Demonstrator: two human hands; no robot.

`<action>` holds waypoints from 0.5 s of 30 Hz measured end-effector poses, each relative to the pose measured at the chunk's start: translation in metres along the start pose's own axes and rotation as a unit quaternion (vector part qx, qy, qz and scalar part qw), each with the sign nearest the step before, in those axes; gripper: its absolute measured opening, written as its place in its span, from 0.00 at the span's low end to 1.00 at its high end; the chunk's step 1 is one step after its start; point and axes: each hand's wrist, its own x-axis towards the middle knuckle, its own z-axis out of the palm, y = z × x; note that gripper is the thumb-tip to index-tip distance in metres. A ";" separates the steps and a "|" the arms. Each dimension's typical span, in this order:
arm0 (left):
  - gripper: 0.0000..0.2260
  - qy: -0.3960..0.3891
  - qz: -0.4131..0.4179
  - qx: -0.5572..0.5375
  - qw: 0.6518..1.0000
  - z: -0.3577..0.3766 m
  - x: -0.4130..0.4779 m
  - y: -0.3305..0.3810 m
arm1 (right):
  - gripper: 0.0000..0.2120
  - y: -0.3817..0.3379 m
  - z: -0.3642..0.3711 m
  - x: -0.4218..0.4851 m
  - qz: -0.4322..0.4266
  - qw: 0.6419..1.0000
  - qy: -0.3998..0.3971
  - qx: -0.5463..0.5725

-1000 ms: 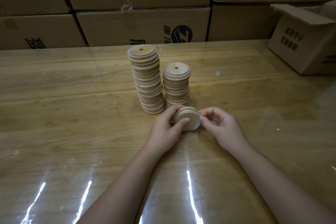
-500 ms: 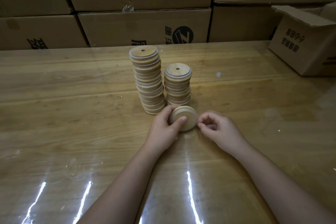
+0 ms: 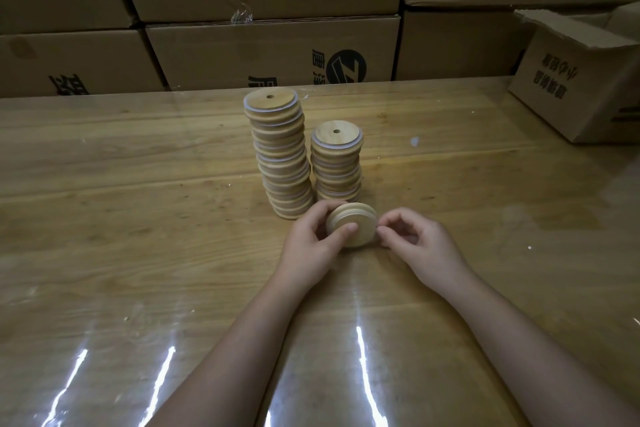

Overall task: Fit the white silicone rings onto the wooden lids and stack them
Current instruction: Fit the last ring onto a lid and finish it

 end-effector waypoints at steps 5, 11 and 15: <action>0.12 0.005 0.064 0.069 0.996 0.002 -0.003 -0.002 | 0.08 0.001 -0.001 -0.001 -0.092 0.991 0.046 -0.087; 0.13 0.028 0.135 0.155 0.978 0.004 -0.004 -0.003 | 0.05 0.005 -0.002 -0.002 -0.151 0.973 0.091 -0.150; 0.13 0.015 0.141 0.165 0.976 0.005 -0.005 -0.001 | 0.05 0.006 -0.001 -0.003 -0.177 0.965 0.112 -0.159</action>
